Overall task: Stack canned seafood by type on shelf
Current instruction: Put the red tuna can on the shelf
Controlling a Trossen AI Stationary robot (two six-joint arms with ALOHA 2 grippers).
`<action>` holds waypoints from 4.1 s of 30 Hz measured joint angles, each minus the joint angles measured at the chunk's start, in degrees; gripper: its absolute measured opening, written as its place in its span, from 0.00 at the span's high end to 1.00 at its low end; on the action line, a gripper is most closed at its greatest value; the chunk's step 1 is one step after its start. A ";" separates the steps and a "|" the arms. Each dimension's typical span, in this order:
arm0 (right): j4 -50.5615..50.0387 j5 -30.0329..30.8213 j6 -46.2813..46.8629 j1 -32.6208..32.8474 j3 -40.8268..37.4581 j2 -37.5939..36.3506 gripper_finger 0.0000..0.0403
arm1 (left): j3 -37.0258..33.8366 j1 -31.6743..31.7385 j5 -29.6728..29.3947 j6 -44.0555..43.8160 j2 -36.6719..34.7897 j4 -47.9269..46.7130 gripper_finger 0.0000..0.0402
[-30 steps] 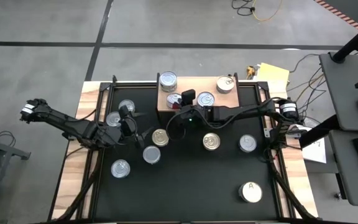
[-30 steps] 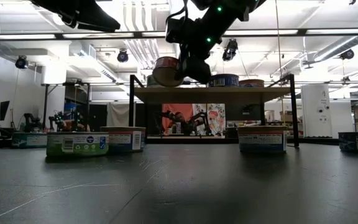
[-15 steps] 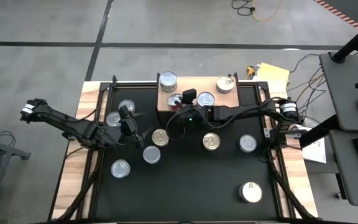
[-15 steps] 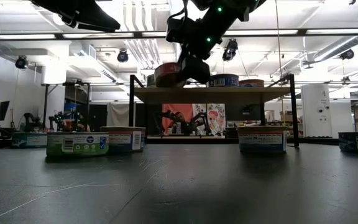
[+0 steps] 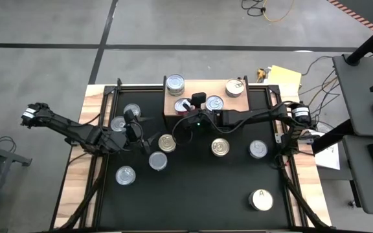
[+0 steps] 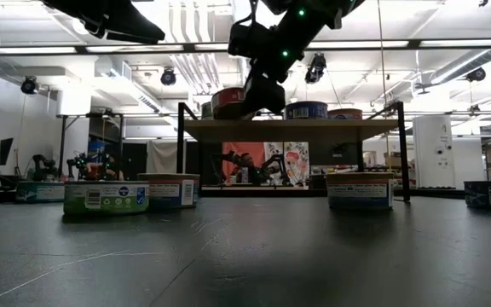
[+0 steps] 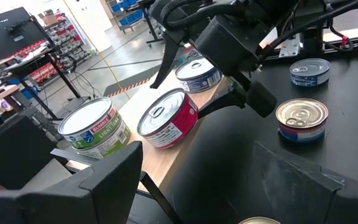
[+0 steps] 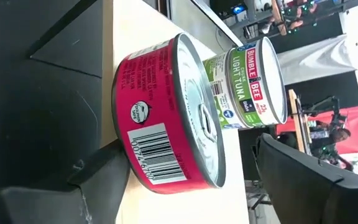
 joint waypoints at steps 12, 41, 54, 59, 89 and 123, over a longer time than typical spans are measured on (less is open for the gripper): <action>-10.42 -0.10 8.39 0.00 5.12 0.00 0.19 | 0.00 0.00 0.01 -0.19 0.00 0.00 0.28; -18.52 -0.17 12.50 -0.59 7.53 -3.50 0.27 | 0.00 0.01 0.19 -3.16 0.02 0.02 0.28; -16.65 -37.42 27.60 -7.47 7.53 -10.45 0.63 | -0.02 0.00 0.21 -6.20 0.02 0.16 0.28; -13.87 -42.45 32.00 -11.34 7.56 -9.88 0.88 | -0.02 0.01 0.21 -6.33 0.02 0.41 0.28; -11.23 -42.12 36.38 -13.35 7.51 -2.13 0.98 | -0.02 0.02 0.19 -6.36 0.02 2.32 0.28; -20.55 -34.16 36.98 -13.33 7.71 -1.70 0.98 | -0.13 0.02 0.19 -6.36 0.02 2.32 0.28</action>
